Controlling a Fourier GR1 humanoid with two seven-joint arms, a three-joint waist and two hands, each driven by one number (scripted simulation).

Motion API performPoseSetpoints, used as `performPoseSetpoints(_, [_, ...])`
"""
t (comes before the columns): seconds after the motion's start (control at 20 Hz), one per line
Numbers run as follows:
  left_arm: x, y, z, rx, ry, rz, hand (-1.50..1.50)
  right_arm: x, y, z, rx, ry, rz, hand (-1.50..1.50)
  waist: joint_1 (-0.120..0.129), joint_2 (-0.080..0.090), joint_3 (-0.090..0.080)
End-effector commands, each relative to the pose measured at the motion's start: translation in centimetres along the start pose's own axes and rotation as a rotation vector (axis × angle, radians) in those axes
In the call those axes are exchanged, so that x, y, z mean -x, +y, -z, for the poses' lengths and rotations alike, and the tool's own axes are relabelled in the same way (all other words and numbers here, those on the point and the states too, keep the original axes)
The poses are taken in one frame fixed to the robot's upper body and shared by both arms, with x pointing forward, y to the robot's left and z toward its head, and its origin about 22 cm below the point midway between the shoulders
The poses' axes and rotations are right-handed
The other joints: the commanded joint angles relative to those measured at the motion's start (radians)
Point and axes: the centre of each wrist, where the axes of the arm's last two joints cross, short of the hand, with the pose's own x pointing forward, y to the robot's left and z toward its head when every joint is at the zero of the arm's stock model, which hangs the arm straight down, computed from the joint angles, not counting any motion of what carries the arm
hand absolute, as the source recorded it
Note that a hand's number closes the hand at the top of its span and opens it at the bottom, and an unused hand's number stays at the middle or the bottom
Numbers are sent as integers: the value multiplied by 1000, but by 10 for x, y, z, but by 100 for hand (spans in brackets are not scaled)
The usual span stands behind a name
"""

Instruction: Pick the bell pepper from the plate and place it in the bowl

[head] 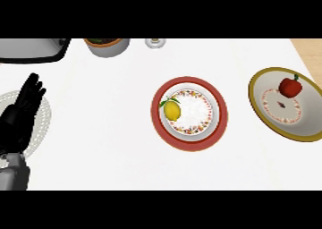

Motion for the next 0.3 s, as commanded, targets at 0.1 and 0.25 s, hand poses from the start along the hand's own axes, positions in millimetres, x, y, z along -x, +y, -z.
performPoseSetpoints(0.1, [17,-16,1,-3,-14,13,0,8,-38,-29,-50,-50,65,-150,12,4,0])
performPoseSetpoints(0.25, [18,-7,10,-1,-19,-2,0,-3,-55,-39,-67,-82,102,-150,12,5,0])
